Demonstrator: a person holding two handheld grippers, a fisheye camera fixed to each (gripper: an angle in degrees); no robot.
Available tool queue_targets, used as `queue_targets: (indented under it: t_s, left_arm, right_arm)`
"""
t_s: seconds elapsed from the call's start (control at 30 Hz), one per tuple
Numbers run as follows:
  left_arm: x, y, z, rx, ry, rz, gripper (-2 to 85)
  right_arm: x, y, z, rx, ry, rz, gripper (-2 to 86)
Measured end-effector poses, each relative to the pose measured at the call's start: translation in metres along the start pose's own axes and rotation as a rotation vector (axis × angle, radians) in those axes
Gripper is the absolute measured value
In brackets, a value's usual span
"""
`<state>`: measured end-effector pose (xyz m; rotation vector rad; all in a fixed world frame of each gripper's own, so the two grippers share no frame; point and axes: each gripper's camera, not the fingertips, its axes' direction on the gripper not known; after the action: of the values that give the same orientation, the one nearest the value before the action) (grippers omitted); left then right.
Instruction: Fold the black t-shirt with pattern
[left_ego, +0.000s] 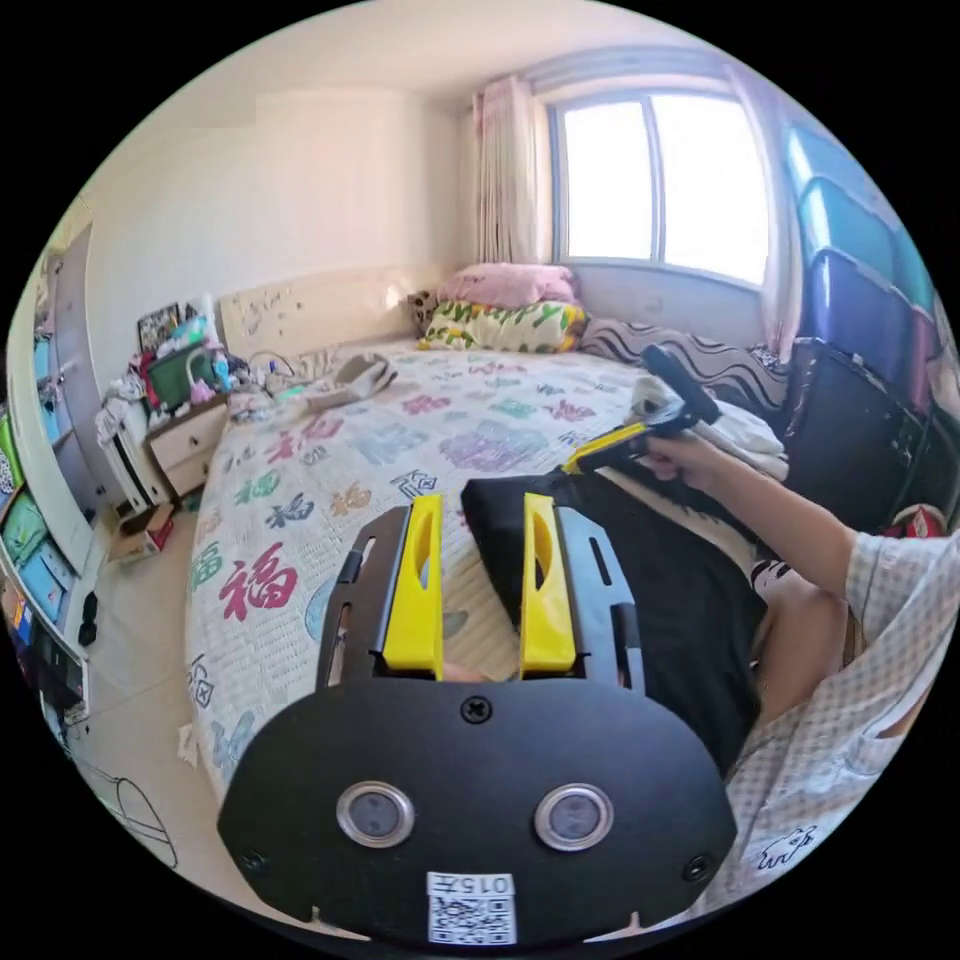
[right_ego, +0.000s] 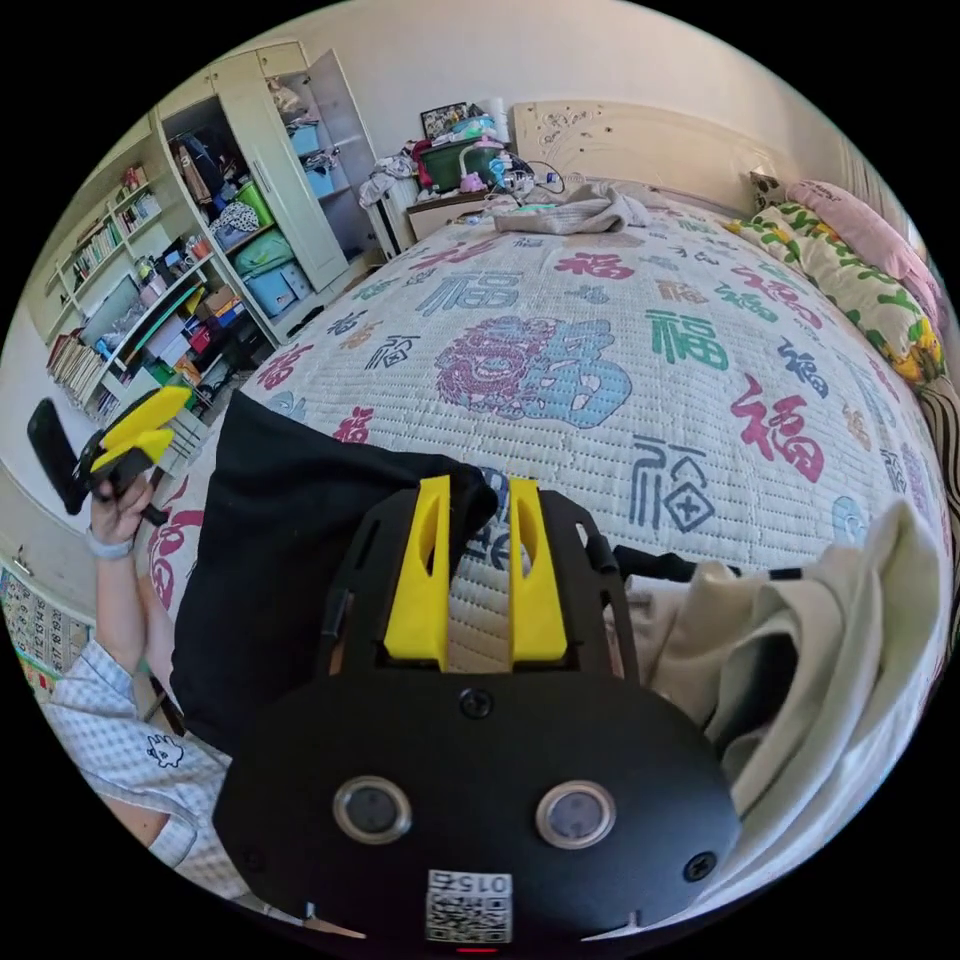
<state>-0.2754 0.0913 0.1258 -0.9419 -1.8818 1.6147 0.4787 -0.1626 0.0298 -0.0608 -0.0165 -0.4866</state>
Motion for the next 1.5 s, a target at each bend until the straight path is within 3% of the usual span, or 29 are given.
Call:
queue_targets:
  t_s: [0.23, 0.43, 0.6, 0.8, 0.87, 1.0, 1.2, 1.5]
  left_arm:
    - [-0.086, -0.042, 0.114, -0.156, 0.283, -0.081, 4.2]
    - [-0.169, -0.008, 0.098, -0.023, 0.428, -0.348, 0.8]
    - [-0.189, -0.014, 0.119, -0.163, 0.401, -0.377, 0.7]
    - [-0.203, -0.025, 0.089, 0.019, 0.367, -0.334, 5.8]
    - [-0.202, -0.033, 0.102, -0.020, 0.417, -0.309, 7.7]
    - [-0.192, -0.043, 0.135, -0.174, 0.471, -0.247, 4.6]
    - [-0.209, -0.022, 0.104, -0.049, 0.515, -0.338, 0.0]
    - [-0.180, -0.024, 0.107, -0.153, 0.365, -0.303, -0.5]
  right_arm:
    - [0.038, 0.004, -0.023, 0.053, -0.148, -0.012, 3.3]
    - [0.066, 0.012, -0.035, 0.103, -0.208, 0.024, 2.2]
    - [0.079, 0.025, -0.053, 0.136, -0.230, 0.017, 4.5]
    - [0.097, 0.037, -0.064, 0.129, -0.233, 0.083, 10.6]
    - [0.099, 0.042, -0.064, 0.099, -0.259, 0.076, 11.3]
    - [0.098, 0.050, -0.061, 0.054, -0.334, 0.049, 8.8]
    - [0.097, 0.067, -0.059, 0.059, -0.442, 0.060, 4.4]
    - [0.070, 0.107, -0.085, 0.208, -0.352, 0.033, 1.8]
